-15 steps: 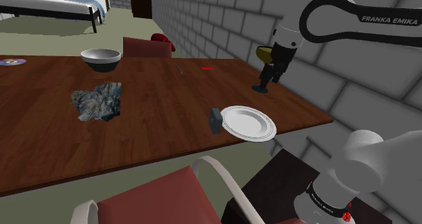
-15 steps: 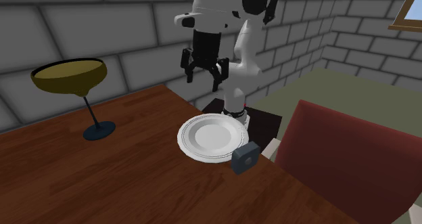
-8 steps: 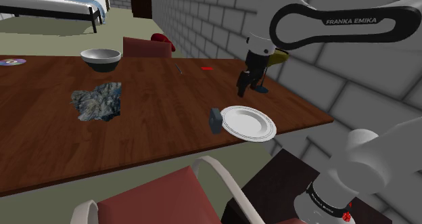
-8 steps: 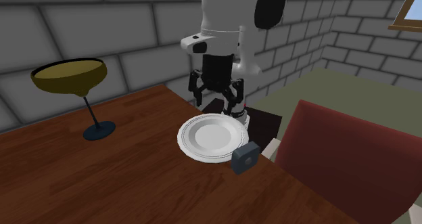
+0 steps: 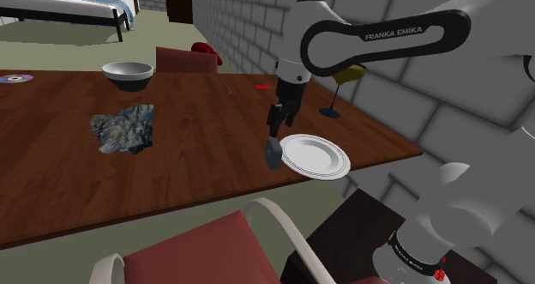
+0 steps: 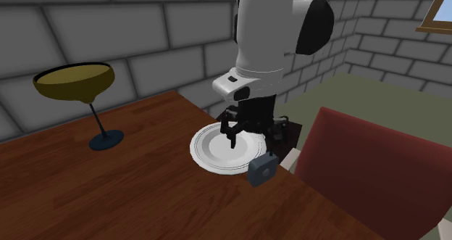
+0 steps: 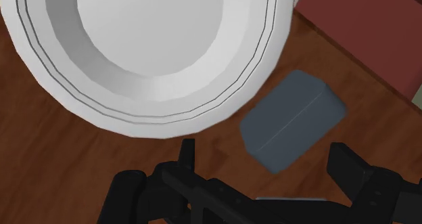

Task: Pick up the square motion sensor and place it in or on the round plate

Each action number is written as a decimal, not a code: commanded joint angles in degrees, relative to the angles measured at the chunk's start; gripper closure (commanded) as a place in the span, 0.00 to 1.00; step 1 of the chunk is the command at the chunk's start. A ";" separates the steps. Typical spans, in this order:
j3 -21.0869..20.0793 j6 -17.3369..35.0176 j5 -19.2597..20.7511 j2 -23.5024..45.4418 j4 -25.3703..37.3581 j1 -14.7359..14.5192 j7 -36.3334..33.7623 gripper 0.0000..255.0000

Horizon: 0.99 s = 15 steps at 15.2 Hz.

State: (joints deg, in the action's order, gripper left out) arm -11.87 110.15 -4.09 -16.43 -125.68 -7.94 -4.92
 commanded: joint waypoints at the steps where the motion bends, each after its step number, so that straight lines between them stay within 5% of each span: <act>1: -0.97 1.04 -0.59 3.14 1.52 -0.86 0.07 0.00; 15: -1.54 7.12 -0.58 5.33 -2.47 -1.14 -0.10 0.00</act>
State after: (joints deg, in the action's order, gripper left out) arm -13.41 117.25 -4.67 -11.11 -128.14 -9.08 -5.02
